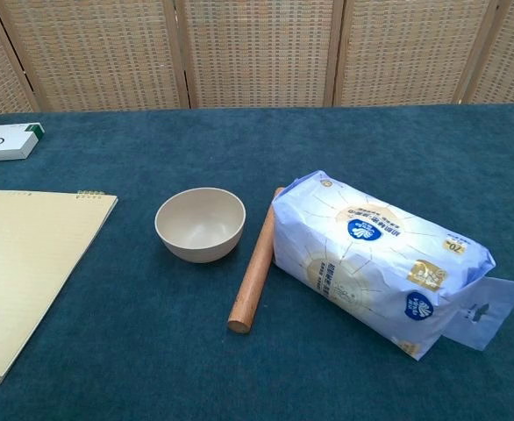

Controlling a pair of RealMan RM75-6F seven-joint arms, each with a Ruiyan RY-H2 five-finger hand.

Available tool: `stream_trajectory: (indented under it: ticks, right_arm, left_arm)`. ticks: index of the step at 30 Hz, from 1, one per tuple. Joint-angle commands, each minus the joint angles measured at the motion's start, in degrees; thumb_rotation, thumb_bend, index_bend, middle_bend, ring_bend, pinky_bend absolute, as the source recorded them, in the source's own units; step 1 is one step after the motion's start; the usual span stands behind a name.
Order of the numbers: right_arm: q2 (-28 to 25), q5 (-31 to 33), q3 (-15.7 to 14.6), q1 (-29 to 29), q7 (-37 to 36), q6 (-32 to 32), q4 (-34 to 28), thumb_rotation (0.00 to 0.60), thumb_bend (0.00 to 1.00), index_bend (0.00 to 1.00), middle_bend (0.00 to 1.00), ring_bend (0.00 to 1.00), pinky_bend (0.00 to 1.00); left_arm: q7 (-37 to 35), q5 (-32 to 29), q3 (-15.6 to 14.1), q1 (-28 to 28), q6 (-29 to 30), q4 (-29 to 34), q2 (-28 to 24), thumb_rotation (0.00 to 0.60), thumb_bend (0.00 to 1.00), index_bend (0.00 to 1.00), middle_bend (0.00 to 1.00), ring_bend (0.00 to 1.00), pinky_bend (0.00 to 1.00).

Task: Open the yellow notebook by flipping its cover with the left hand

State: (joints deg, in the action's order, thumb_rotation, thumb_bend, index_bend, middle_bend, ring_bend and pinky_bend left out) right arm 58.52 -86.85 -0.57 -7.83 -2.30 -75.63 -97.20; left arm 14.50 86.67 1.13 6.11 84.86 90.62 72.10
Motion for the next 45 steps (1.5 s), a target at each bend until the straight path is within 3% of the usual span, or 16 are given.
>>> stream_trajectory:
  ticks: [1, 31, 38, 45]
  right_arm:
    - [0.0, 0.0, 0.0, 0.0, 0.1, 0.0, 0.0, 0.6, 0.23, 0.0, 0.0, 0.0, 0.03]
    - [0.1, 0.2, 0.1, 0.0, 0.3, 0.1, 0.0, 0.6, 0.23, 0.0, 0.0, 0.0, 0.03]
    - [0.1, 0.6, 0.2, 0.0, 0.2, 0.0, -0.1, 0.6, 0.23, 0.0, 0.0, 0.0, 0.03]
    - [0.1, 0.6, 0.2, 0.1, 0.3, 0.1, -0.2, 0.6, 0.23, 0.0, 0.0, 0.0, 0.03]
  left_arm:
    - [-0.1, 0.0, 0.0, 0.0, 0.0, 0.0, 0.0, 0.6, 0.17, 0.05, 0.0, 0.0, 0.0]
    - [-1.1, 1.5, -0.6, -0.1, 0.2, 1.1, -1.0, 0.6, 0.17, 0.05, 0.0, 0.0, 0.0]
    - [-1.3, 1.9, -1.4, 0.5, -1.5, 1.3, -0.9, 0.6, 0.17, 0.05, 0.0, 0.0, 0.0]
    - [-1.7, 2.9, -4.2, 1.0, -5.2, 1.2, -2.1, 0.6, 0.17, 0.05, 0.0, 0.0, 0.0]
